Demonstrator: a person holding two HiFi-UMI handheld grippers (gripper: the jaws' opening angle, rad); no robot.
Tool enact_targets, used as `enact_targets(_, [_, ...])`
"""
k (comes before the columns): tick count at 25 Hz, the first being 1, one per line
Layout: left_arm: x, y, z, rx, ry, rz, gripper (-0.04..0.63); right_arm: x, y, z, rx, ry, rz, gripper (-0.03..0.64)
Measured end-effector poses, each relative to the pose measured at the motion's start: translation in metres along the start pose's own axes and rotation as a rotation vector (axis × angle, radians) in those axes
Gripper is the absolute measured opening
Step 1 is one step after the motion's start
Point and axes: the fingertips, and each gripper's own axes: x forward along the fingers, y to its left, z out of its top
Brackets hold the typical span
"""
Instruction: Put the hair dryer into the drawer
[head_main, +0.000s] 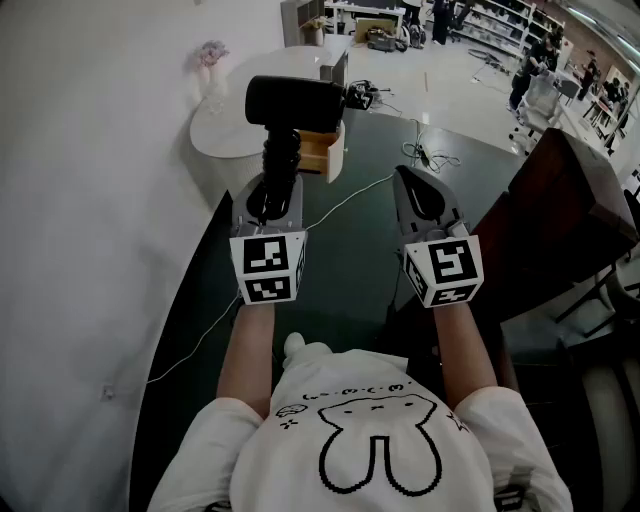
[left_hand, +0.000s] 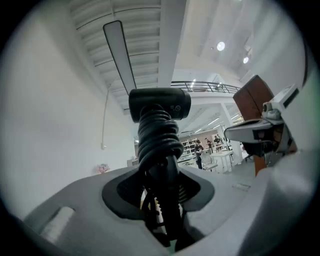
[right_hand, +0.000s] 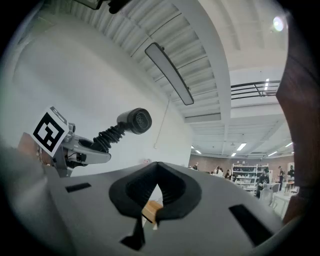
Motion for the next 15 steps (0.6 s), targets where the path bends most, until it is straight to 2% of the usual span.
enact_targets(6, [0.008,-0.003,0.012,-0.006,-0.042,0.022,0.15,-0.002,-0.023,0.008,0.023,-0.03,-0.039,0.0])
enact_targets(15, [0.015,0.002,0.008,-0.013,-0.025,0.022,0.15,0.002,-0.027,0.0,0.054,-0.023,-0.049,0.0])
